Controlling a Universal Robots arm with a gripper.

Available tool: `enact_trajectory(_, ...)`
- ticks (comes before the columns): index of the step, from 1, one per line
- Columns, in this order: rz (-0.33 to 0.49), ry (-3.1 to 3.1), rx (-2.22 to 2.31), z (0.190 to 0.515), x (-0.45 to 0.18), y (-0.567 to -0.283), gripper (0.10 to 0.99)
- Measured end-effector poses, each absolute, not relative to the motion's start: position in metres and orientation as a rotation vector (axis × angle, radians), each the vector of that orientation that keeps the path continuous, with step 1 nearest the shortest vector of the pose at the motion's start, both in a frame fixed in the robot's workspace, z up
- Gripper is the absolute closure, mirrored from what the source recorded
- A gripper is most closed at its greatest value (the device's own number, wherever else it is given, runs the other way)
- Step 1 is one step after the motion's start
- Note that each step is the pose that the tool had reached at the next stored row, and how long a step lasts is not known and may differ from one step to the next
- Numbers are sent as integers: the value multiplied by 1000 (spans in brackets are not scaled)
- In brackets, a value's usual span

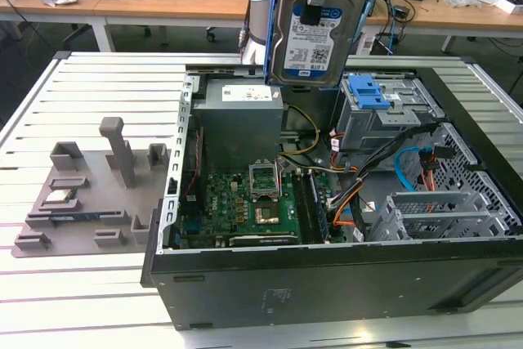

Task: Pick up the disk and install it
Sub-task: 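Pick up the disk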

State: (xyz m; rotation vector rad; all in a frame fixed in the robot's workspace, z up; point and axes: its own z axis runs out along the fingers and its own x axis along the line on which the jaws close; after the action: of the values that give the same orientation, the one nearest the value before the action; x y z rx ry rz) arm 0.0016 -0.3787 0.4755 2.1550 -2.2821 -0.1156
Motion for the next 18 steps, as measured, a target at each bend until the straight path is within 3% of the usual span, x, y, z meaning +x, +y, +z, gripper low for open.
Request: enact_trajectory(18, -116, -2282, 2155, 474, 2, -405, 725)
